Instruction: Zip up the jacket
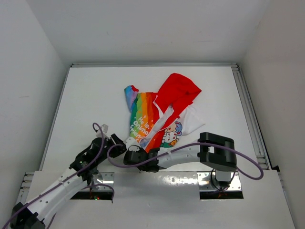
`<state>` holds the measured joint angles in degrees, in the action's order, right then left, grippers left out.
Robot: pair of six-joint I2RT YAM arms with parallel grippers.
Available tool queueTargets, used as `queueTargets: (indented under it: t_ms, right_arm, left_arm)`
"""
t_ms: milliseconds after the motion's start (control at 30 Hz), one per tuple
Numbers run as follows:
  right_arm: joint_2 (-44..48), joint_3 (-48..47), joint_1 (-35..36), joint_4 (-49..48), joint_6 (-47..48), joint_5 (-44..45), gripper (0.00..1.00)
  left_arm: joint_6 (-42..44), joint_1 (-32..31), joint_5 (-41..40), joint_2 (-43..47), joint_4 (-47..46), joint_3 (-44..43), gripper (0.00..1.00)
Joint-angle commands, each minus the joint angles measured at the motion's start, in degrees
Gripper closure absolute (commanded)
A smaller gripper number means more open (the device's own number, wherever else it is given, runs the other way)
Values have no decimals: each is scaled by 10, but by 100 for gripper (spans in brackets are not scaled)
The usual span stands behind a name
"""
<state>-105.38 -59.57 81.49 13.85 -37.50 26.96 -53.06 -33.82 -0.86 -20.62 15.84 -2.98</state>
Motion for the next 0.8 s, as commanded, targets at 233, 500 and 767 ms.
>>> queueTargets:
  t_ms: [233, 500, 767]
  right_arm:
    - [-18, 9, -8, -16, -21, -9, 70]
    - [-8, 24, -8, -29, -43, -22, 83]
    - [48, 53, -8, -54, -38, 16, 100]
  left_arm:
    - [3, -5, 2, 5, -19, 6, 56]
    - [5, -5, 22, -11, -34, 5, 56]
    - [15, -5, 56, -19, -49, 14, 62]
